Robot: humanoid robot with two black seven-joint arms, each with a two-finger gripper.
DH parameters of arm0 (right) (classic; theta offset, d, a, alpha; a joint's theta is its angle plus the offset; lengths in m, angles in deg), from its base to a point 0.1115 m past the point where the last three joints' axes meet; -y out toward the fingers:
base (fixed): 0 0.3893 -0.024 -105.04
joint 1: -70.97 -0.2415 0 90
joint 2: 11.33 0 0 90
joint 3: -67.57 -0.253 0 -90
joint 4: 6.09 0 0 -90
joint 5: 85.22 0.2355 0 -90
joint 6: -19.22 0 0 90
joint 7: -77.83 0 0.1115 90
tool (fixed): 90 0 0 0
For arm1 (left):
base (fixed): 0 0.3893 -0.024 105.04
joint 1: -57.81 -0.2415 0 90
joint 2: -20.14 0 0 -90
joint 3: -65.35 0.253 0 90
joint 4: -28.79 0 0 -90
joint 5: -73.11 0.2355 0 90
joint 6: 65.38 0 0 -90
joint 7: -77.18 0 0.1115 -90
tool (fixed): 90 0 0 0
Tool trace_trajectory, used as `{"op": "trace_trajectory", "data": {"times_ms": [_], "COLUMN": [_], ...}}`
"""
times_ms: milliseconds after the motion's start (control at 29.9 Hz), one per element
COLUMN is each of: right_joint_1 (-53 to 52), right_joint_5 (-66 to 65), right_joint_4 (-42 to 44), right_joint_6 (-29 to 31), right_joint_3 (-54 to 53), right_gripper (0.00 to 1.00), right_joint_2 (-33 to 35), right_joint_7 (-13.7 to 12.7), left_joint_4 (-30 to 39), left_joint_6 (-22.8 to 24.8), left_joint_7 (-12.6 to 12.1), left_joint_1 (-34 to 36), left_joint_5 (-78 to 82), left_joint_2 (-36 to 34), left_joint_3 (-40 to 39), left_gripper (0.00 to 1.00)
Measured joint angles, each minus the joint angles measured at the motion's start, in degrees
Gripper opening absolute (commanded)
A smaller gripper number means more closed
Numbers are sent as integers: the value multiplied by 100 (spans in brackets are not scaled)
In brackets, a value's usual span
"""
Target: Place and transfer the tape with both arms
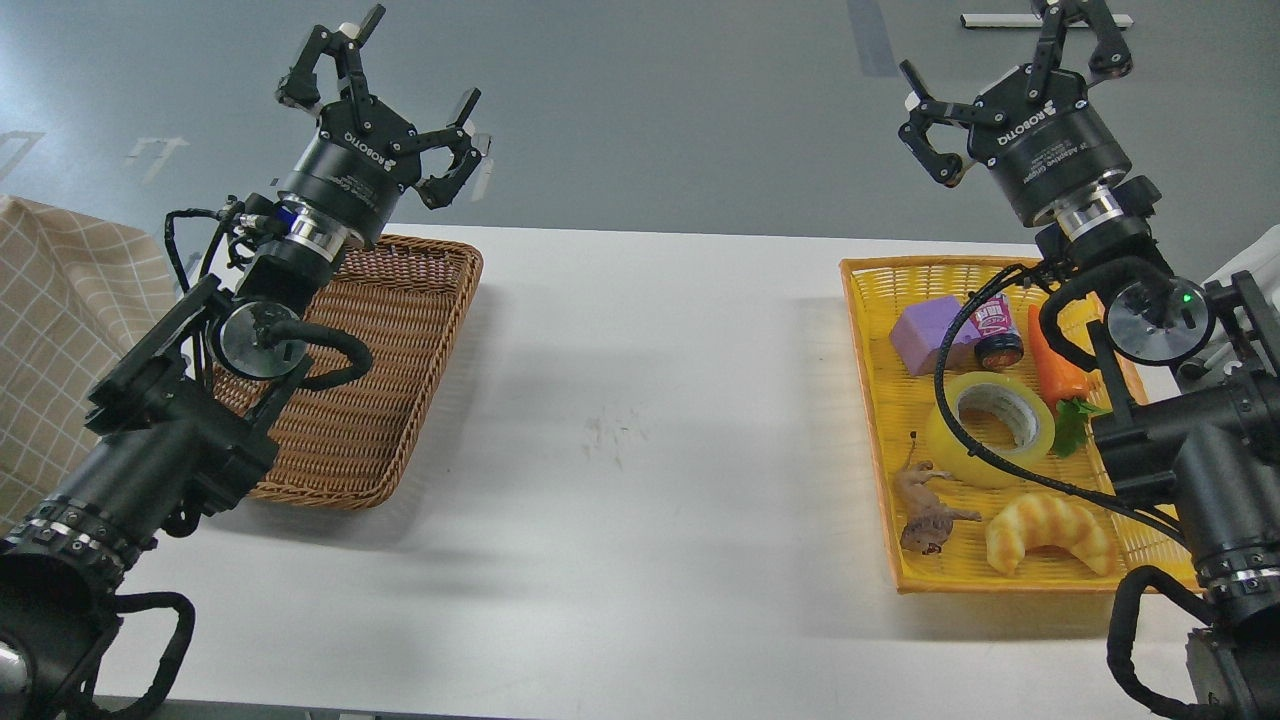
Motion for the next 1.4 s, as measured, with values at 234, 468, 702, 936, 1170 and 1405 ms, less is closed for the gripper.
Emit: {"op": "trace_trajectory", "data": {"times_ms": [234, 468, 702, 936, 1170, 1405], "right_joint_1": [-5, 30, 34, 40, 63, -9], "right_joint_5": [8, 9, 9, 9, 9, 8], "right_joint_4": [-24, -25, -1, -16, -17, -28], "right_joint_6": [0, 0, 0, 0, 0, 0], "right_joint_3": [2, 10, 11, 11, 51, 304], "right_gripper": [100, 100, 100, 100, 100, 100], "right_joint_2": [12, 13, -28, -50, -88, -78], "right_joint_7": [0, -8, -8, -5, -6, -9], "left_joint_4": [8, 8, 8, 8, 18, 82], "left_joint_6": [0, 0, 0, 0, 0, 0], "left_joint_7": [0, 0, 0, 0, 7, 9], "left_joint_1": [75, 107, 109, 95, 89, 91], "left_joint_5": [12, 8, -32, -37, -48, -53], "left_joint_2": [-8, -43, -47, -47, -52, -58], "left_joint_3": [-7, -10, -19, -20, -29, -134], "left_gripper": [98, 98, 98, 98, 98, 98]}}
